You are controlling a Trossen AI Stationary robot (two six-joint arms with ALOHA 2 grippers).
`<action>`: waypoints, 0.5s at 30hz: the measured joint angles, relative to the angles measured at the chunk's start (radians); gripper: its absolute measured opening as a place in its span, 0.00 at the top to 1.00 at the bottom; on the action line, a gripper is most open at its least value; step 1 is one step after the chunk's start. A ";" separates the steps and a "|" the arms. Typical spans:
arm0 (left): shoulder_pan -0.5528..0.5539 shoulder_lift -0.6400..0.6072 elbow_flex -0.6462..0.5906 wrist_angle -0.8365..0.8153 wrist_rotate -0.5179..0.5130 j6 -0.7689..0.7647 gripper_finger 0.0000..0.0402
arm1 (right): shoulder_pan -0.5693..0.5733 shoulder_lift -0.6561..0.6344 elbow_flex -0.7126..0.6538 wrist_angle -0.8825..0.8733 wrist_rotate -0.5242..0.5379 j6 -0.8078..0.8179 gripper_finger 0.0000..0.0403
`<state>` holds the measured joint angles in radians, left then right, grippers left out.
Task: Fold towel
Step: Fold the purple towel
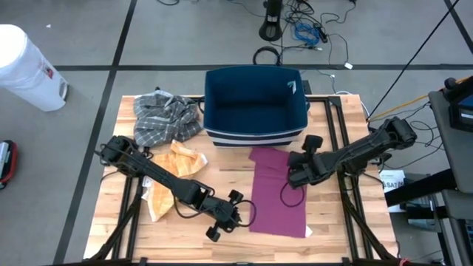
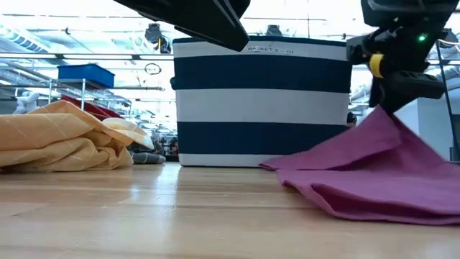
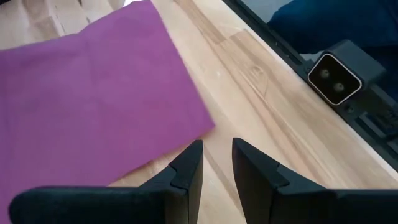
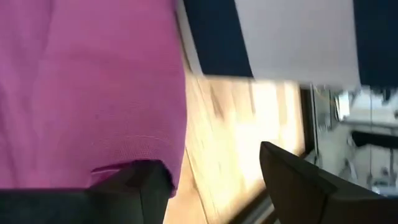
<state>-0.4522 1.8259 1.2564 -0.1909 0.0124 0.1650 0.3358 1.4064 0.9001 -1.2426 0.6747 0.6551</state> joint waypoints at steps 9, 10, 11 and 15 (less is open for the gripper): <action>0.005 0.000 0.000 0.006 0.001 0.021 0.77 | 0.013 -0.007 0.000 -0.143 -0.169 0.213 0.46; 0.005 0.001 0.000 0.006 0.001 0.021 0.77 | 0.013 -0.007 0.000 -0.141 -0.188 0.220 0.46; 0.006 0.001 0.000 0.007 0.001 0.021 0.77 | 0.016 -0.007 0.000 -0.141 -0.208 0.223 0.46; 0.006 0.001 0.000 0.011 0.003 0.024 0.77 | 0.034 -0.011 0.000 -0.099 -0.267 0.206 0.46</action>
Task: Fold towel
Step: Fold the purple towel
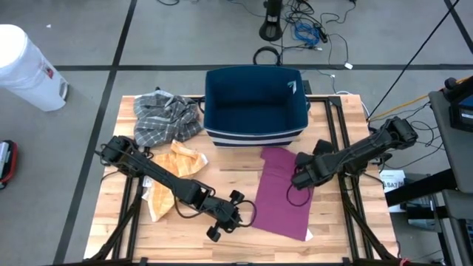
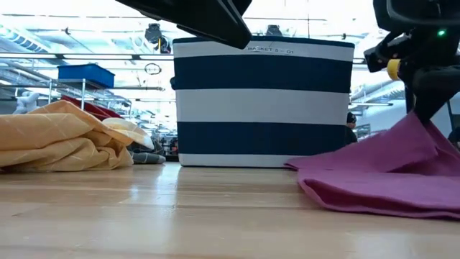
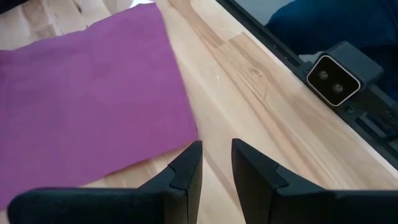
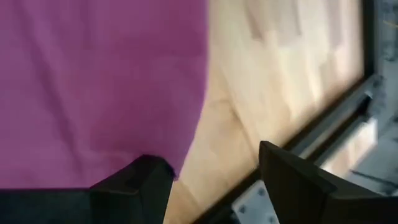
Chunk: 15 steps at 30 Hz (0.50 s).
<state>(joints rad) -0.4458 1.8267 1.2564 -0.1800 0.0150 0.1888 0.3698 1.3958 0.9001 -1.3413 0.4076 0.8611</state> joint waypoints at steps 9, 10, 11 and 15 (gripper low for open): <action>0.000 0.000 0.000 0.001 0.002 0.003 0.77 | 0.017 -0.046 0.000 -0.107 -0.049 0.053 0.46; 0.000 0.000 0.000 0.001 0.003 0.004 0.77 | 0.017 -0.051 0.000 -0.141 -0.048 0.075 0.46; 0.000 0.000 0.000 0.002 0.003 0.004 0.77 | 0.018 -0.057 0.000 -0.169 -0.048 0.093 0.46; 0.005 0.000 0.000 0.007 0.003 0.005 0.77 | 0.020 -0.083 0.000 -0.203 -0.052 0.141 0.46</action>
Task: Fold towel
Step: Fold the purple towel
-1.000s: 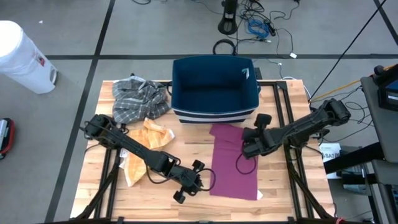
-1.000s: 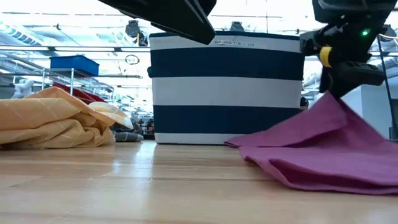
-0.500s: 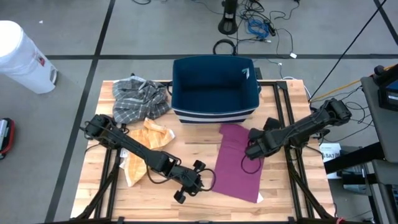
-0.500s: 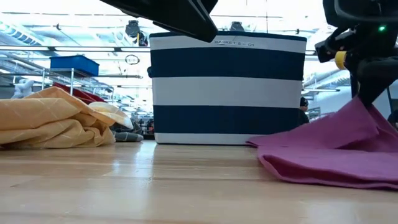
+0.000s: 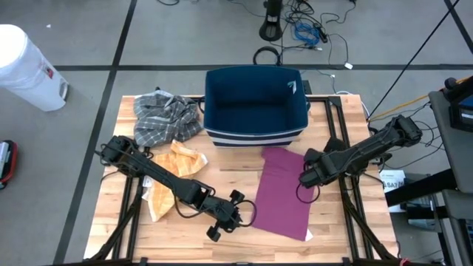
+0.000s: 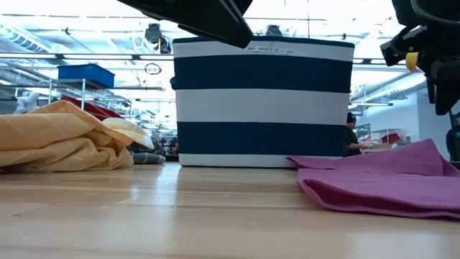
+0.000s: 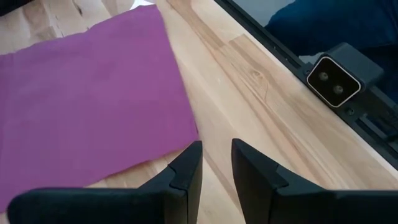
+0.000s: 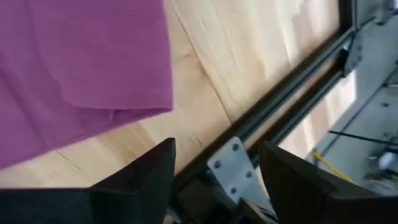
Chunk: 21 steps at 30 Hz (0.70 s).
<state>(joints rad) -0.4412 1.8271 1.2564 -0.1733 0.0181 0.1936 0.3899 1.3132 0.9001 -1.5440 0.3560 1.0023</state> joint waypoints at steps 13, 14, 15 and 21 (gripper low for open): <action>0.010 0.143 0.000 0.114 0.047 0.074 0.77 | 0.206 -0.056 0.000 0.613 -0.139 -0.237 0.46; 0.011 0.153 0.000 0.129 0.047 0.086 0.77 | 0.232 -0.049 0.000 0.667 -0.136 -0.241 0.46; 0.012 0.163 0.000 0.143 0.047 0.103 0.77 | 0.259 -0.040 0.000 0.718 -0.128 -0.244 0.46; 0.017 0.198 -0.001 0.179 0.003 0.228 0.77 | 0.401 0.069 0.000 0.899 -0.049 -0.242 0.46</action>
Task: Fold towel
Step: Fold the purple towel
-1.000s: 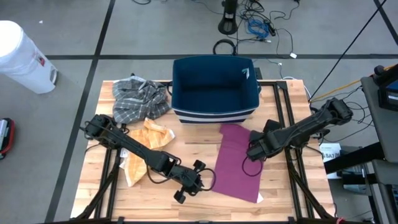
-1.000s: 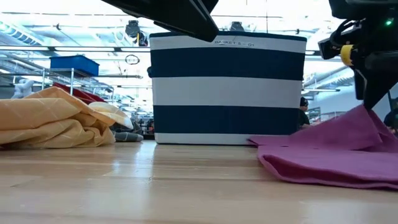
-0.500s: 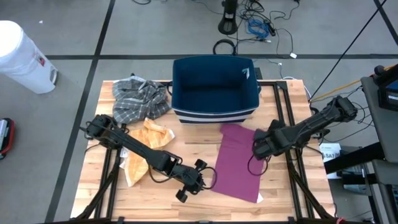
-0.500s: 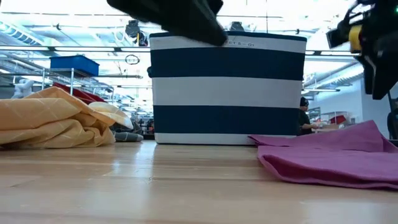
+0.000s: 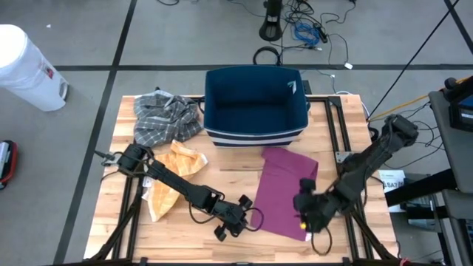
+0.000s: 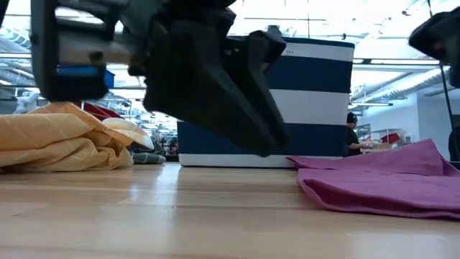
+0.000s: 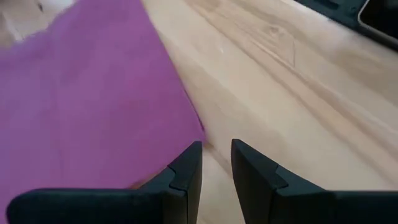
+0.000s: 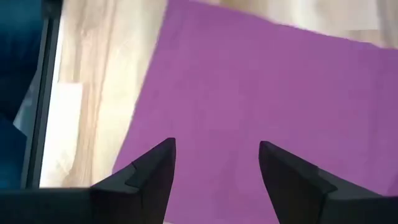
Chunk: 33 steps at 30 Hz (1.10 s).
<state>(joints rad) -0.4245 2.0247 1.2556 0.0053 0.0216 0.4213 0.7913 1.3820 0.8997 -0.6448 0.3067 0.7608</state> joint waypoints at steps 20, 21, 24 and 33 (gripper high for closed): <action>0.025 0.064 0.000 0.071 -0.059 0.246 0.77 | 0.183 0.264 -0.001 0.234 0.027 0.167 0.46; 0.027 0.063 0.000 0.071 -0.058 0.247 0.77 | 0.188 0.265 -0.001 0.234 0.038 0.170 0.46; 0.030 0.063 0.000 0.070 -0.058 0.258 0.77 | 0.191 0.265 -0.001 0.235 0.066 0.173 0.46; 0.016 0.097 0.002 0.109 -0.048 0.319 0.77 | 0.191 0.266 0.000 0.222 0.087 0.203 0.46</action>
<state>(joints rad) -0.4085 2.1213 1.2577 0.1143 -0.0266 0.7401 0.9821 1.6483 0.8993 -0.4229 0.3935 0.9639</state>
